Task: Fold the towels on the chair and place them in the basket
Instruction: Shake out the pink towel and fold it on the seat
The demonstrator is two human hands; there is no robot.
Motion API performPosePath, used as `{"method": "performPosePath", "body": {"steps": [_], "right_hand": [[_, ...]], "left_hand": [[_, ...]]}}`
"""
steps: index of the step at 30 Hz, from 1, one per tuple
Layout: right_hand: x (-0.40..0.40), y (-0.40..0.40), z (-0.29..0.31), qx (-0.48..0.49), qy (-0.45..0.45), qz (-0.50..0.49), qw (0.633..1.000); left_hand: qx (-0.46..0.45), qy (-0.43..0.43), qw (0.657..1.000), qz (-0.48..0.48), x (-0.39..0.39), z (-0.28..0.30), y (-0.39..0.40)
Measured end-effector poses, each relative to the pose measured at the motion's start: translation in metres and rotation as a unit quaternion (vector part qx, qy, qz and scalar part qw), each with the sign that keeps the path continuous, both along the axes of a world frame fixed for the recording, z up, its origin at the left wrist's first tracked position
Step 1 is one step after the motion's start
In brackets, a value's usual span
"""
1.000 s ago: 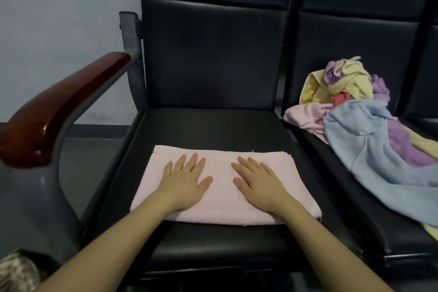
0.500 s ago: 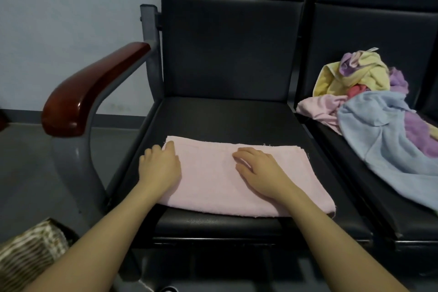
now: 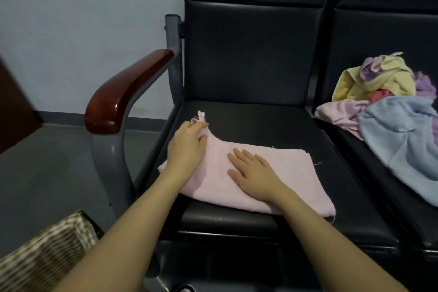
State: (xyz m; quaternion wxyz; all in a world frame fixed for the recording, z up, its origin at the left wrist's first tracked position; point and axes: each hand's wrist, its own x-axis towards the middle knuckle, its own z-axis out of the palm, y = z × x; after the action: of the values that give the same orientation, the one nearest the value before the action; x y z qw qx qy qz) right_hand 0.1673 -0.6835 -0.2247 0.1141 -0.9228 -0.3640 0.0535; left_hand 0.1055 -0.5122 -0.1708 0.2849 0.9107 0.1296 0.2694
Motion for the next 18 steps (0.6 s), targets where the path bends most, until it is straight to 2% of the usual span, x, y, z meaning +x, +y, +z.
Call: {"method": "performPosePath", "body": {"steps": [4,8,13,18], "right_hand": [[0.009,-0.005,0.012,0.172,0.024,-0.046,0.984],[0.021,-0.05,0.028,0.149,-0.007,-0.143,0.978],[0.025,-0.111,0.025,0.165,0.013,-0.238,0.957],[0.027,-0.133,0.013,0.272,0.074,-0.278,0.918]], "left_hand": [[-0.031,-0.038,0.998,-0.034,0.004,0.016,-0.024],[-0.025,-0.034,0.994,-0.101,0.016,0.019,-0.059],[-0.061,-0.005,0.987,-0.149,0.039,0.014,-0.109],[-0.069,0.019,0.986,-0.153,0.061,0.013,-0.152]]}}
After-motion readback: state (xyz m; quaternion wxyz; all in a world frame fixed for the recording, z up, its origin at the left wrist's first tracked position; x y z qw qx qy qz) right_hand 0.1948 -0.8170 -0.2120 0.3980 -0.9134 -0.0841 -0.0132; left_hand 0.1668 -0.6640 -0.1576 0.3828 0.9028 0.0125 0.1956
